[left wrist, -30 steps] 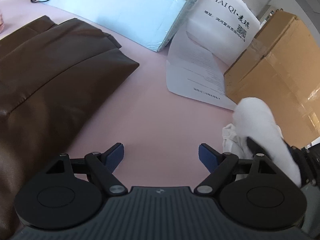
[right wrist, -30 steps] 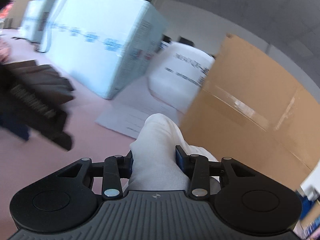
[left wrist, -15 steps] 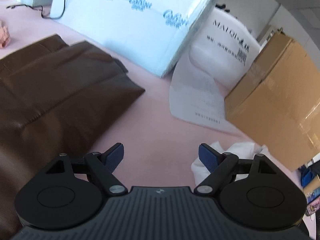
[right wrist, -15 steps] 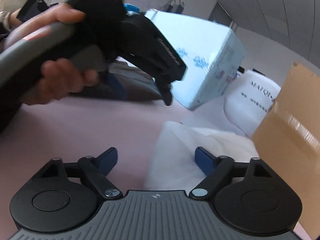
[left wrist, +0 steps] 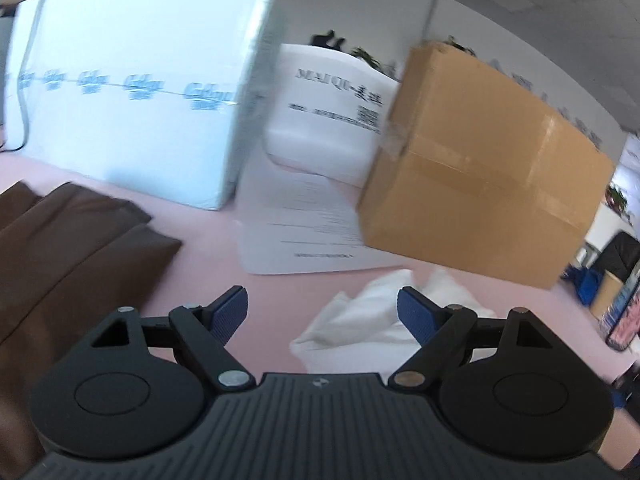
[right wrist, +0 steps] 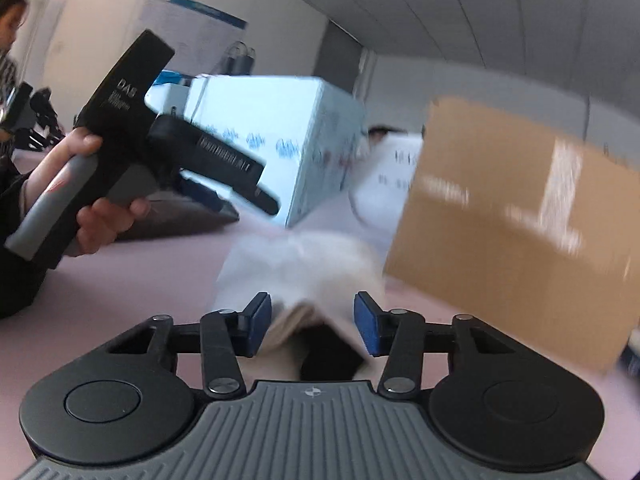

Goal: Fold clothes

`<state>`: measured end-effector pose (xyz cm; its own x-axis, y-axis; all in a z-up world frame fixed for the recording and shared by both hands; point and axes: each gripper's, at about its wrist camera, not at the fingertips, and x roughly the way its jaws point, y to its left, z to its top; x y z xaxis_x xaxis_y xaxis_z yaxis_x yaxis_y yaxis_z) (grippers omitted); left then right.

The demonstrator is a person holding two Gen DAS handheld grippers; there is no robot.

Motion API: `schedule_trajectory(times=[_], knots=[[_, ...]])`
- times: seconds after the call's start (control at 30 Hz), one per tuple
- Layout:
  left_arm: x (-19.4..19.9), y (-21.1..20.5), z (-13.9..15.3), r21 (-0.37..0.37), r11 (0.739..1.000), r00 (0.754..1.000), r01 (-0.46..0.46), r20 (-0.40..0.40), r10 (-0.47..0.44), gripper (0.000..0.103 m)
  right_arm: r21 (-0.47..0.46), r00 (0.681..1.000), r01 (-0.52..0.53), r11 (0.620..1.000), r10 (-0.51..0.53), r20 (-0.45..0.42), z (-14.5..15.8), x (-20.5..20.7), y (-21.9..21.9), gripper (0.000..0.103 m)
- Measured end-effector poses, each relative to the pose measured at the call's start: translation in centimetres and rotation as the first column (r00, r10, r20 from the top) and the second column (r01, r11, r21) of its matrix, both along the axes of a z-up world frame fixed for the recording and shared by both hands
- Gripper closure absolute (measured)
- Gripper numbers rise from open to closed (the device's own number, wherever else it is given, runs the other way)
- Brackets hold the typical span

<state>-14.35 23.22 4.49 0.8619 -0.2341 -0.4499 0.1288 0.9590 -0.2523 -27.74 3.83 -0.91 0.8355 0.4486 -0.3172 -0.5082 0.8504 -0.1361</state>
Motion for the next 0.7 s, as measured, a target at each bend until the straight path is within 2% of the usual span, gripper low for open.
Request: schedule_trajectory(times=[0.07, 0.17, 0.23, 0.27, 0.33, 0.37, 0.4, 0.5, 0.53, 0.57, 0.63, 0.7], knots=[[0.9, -0.9, 0.4, 0.007, 1.000, 1.000, -0.009, -0.023, 0.009, 0.022, 0.158, 0.990, 0.010, 0.987, 0.012, -0.140, 0.3, 0.7, -1.0, 0.060], [2.6, -2.5, 1.3, 0.016, 1.000, 0.998, 0.012, -0.058, -0.011, 0.022, 0.387, 0.940, 0.056, 0.920, 0.082, -0.331, 0.5, 1.7, -2.6, 0.058], [3.4, -3.9, 1.9, 0.048, 0.997, 0.996, 0.058, -0.069, -0.055, 0.022, 0.516, 0.903, 0.122, 0.848, 0.121, -0.412, 0.1, 2.7, -3.4, 0.052], [4.0, -4.7, 2.0, 0.074, 0.994, 0.994, 0.075, -0.079, -0.069, 0.022, 0.572, 0.883, 0.160, 0.804, 0.143, -0.448, -0.1, 3.2, -3.8, 0.042], [5.2, -6.2, 1.8, 0.112, 0.989, 0.990, 0.092, -0.114, -0.079, 0.022, 0.647, 0.864, 0.261, 0.716, 0.125, -0.487, -0.6, 3.4, -4.1, 0.029], [5.9, -6.9, 1.4, 0.123, 0.988, 0.987, 0.093, -0.140, -0.076, 0.022, 0.673, 0.860, 0.306, 0.673, 0.108, -0.499, -1.0, 3.8, -4.3, 0.029], [6.3, -7.1, 1.2, 0.120, 0.988, 0.984, 0.100, -0.156, -0.080, 0.022, 0.679, 0.853, 0.325, 0.658, 0.105, -0.511, -1.2, 4.4, -4.4, 0.029], [7.7, -7.2, 0.4, 0.071, 0.987, 0.967, 0.145, -0.220, -0.126, 0.022, 0.691, 0.833, 0.336, 0.640, 0.141, -0.536, -1.9, 6.0, -4.5, 0.035], [8.1, -7.1, 0.3, 0.053, 0.987, 0.963, 0.149, -0.234, -0.133, 0.022, 0.693, 0.836, 0.319, 0.647, 0.152, -0.527, -1.9, 6.3, -4.3, 0.049], [8.6, -7.0, 0.2, 0.025, 0.988, 0.957, 0.153, -0.253, -0.141, 0.022, 0.693, 0.843, 0.298, 0.656, 0.161, -0.514, -1.9, 6.5, -4.0, 0.069], [9.3, -6.8, -0.1, -0.012, 0.989, 0.951, 0.147, -0.272, -0.144, 0.022, 0.646, 0.878, 0.248, 0.722, 0.113, -0.464, -1.4, 5.9, -2.9, 0.085], [9.5, -7.0, -0.6, -0.024, 0.991, 0.952, 0.132, -0.276, -0.133, 0.021, 0.591, 0.907, 0.224, 0.775, 0.057, -0.418, -1.4, 3.5, -2.1, 0.091]])
